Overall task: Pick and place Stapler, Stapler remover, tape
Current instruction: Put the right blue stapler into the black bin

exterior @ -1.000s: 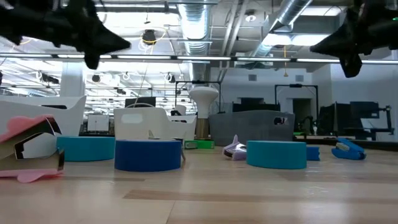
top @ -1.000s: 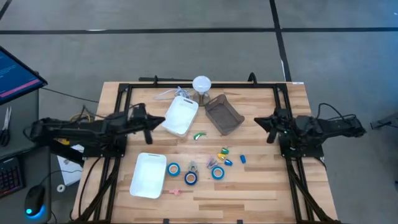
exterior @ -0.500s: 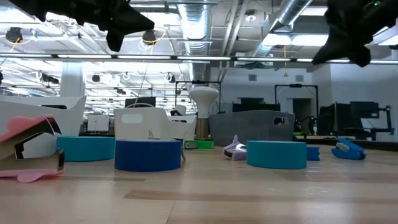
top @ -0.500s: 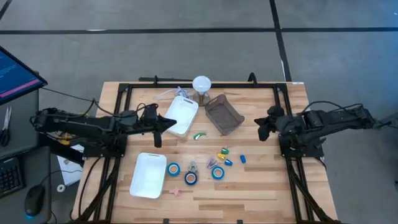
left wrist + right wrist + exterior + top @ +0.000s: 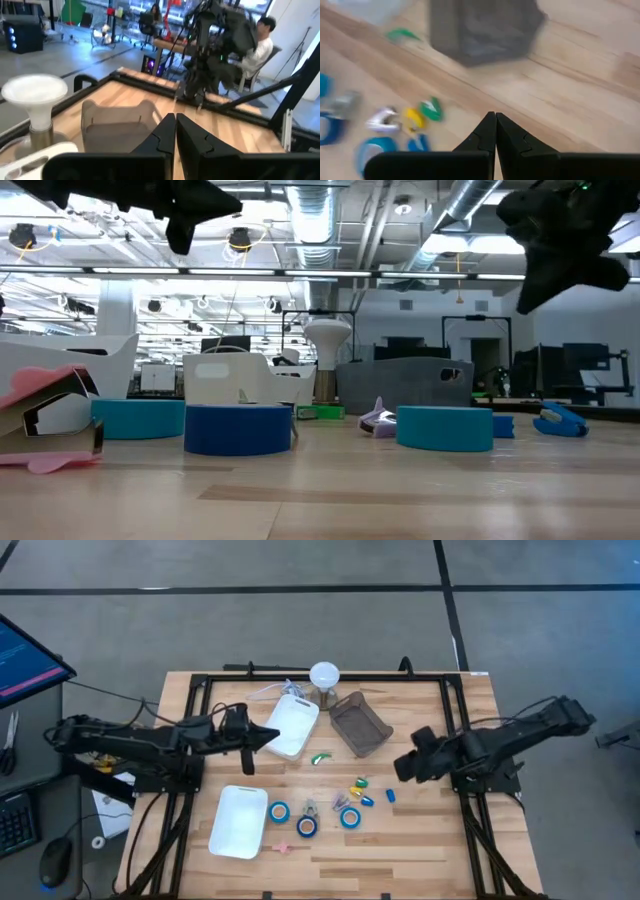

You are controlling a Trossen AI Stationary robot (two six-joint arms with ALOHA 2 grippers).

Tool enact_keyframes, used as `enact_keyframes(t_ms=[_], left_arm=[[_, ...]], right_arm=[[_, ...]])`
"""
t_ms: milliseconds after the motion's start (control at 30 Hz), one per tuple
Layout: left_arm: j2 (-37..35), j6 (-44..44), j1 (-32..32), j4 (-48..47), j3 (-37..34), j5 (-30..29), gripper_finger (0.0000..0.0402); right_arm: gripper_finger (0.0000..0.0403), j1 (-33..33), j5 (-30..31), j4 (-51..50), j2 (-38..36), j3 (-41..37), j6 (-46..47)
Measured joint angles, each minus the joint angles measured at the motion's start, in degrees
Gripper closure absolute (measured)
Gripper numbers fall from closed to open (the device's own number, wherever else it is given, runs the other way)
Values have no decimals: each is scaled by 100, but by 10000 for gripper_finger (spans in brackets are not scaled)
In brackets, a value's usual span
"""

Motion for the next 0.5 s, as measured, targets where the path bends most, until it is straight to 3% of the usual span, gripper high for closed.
enact_keyframes(t_ms=[133, 267, 433, 500], left_arm=[[-173, 4, 0, -4, 1, 50, 394], [-240, 3, 0, -10, 1, 65, 394], [-236, -3, 0, -24, 1, 66, 394], [-236, -7, 0, -24, 1, 66, 394]], right_arm=[[403, 259, -159, -1186, 908, 679, 799], [403, 377, -930, -1960, 1675, 1297, 1298], [403, 425, -1934, -1640, 2231, 1751, 232], [403, 430, -2063, -1492, 2386, 1895, 67]])
